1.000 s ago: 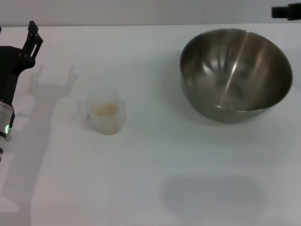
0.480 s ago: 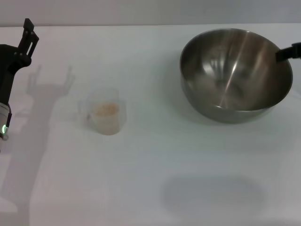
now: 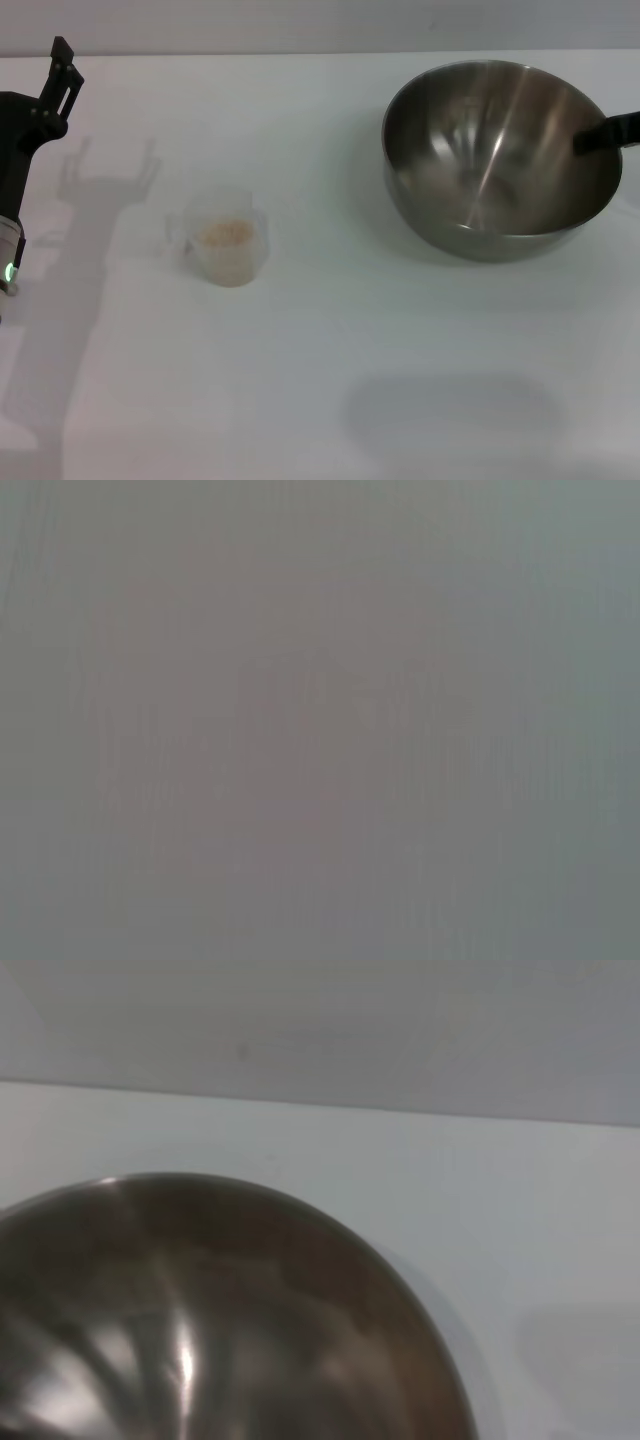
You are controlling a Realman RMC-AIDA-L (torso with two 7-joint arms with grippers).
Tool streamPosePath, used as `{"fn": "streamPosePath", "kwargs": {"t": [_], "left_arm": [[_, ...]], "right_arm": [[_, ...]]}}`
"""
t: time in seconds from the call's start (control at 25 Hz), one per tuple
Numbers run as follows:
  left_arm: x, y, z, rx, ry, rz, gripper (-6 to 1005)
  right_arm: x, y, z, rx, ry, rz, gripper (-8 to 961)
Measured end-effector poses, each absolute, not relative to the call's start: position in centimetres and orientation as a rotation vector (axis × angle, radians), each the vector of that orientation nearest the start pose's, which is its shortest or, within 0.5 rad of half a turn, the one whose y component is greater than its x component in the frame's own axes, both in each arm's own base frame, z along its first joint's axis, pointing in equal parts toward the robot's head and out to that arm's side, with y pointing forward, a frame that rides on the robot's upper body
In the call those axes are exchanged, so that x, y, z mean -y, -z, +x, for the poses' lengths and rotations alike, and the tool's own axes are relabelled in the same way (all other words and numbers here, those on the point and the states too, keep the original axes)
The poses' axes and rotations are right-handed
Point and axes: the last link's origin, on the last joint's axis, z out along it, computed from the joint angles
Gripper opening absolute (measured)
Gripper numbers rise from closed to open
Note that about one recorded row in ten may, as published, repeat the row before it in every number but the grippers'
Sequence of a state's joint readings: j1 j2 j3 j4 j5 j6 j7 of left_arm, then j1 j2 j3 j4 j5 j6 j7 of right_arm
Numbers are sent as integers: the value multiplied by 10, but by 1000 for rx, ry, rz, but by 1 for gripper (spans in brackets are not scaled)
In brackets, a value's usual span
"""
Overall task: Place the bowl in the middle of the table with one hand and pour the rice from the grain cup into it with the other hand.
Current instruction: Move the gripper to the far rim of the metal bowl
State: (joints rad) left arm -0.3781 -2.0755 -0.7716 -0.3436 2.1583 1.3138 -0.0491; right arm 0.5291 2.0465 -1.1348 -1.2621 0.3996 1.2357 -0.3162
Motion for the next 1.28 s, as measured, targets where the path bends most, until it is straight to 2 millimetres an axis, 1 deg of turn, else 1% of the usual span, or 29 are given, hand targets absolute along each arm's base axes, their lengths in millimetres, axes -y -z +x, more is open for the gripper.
{"fn": "streamPosePath", "kwargs": {"t": [0.04,0.36,0.44,0.68,0.84,1.12,1.2,1.24,1.28], "left_arm": [[-321,10,-292,450,890,-1476,831],[-320,10,-293,452,891,-1473,828],[-319,9,-293,447,895,-1467,827],[-318,8,-292,444,899,-1464,825],[-318,8,-292,441,903,-1462,823],[-318,9,-291,440,905,-1464,820],[-318,9,-291,439,905,-1465,819],[-318,9,-291,440,905,-1466,819],[-318,9,-291,440,905,-1466,819]], "right_arm": [[-396,-64,257,-1295,178,-1981,634],[-399,-56,253,-1256,189,-2016,630],[-400,-55,252,-1252,193,-2021,394],[-401,-56,252,-1255,190,-2018,153],[-401,-57,250,-1234,177,-2024,52],[-404,-59,244,-1190,138,-2020,50],[-405,-61,239,-1164,108,-2028,50],[-406,-62,231,-1140,60,-2048,49],[-406,-62,231,-1140,60,-2048,49]]}}
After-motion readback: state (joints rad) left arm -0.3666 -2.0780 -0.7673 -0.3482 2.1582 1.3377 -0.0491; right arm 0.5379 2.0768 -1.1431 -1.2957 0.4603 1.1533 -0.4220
